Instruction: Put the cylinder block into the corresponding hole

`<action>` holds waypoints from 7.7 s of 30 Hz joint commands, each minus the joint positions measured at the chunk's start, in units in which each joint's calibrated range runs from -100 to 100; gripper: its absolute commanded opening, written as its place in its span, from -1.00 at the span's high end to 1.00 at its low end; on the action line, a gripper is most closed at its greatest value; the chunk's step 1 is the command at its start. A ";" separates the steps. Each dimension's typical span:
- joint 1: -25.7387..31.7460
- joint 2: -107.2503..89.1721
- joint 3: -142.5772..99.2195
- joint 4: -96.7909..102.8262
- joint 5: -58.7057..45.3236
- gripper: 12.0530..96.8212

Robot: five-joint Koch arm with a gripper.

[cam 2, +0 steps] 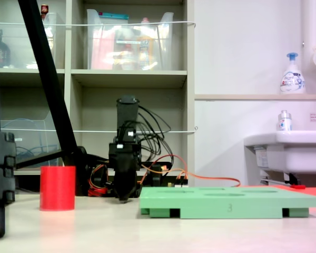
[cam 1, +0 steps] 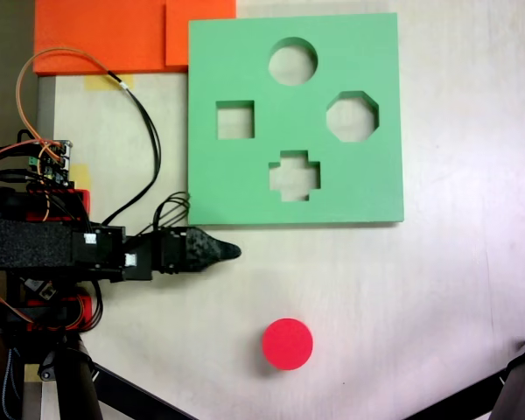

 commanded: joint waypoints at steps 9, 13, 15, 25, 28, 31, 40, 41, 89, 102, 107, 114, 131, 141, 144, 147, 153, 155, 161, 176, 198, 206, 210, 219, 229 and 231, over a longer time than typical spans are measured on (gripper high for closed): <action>-2.69 -0.41 -1.86 42.41 38.88 0.04; -4.05 -0.41 -1.86 39.81 45.76 0.04; -4.69 -0.41 -1.86 38.95 45.81 0.04; -6.89 -0.41 -1.86 33.36 44.35 -0.29; -7.47 -0.41 -1.86 33.46 43.76 -0.47; -8.35 -0.27 -1.86 33.84 43.66 -0.48; -9.87 60.90 3.52 72.36 43.91 -0.66; -9.96 62.16 4.62 72.36 43.91 -0.66; -10.99 99.17 38.72 72.75 43.91 0.38; -4.05 53.64 32.53 59.46 43.96 0.38; 2.39 35.48 34.03 48.00 44.05 0.38; 12.60 30.60 47.19 32.79 44.10 0.38; 25.35 87.86 80.39 30.28 44.10 0.37; 25.79 92.75 77.80 32.69 45.23 0.36; 25.89 94.14 77.10 32.98 45.67 0.35; 26.28 97.77 76.90 34.04 45.86 0.33; 26.57 101.13 76.90 35.10 45.91 0.29; 26.52 101.96 76.90 35.39 45.91 0.29; 26.42 105.73 78.70 35.58 45.86 0.29; 26.03 112.72 84.98 35.19 45.91 0.28; 26.23 74.17 58.96 40.10 44.10 -0.72; 21.68 27.24 55.67 11.99 36.83 -0.20; 17.19 5.18 54.07 -0.82 21.98 0.26; 3.08 -0.41 50.18 -25.09 -2.78 0.26; -1.47 -0.41 10.90 -17.00 -3.66 0.12; -1.03 -0.41 3.82 -12.18 -3.71 0.13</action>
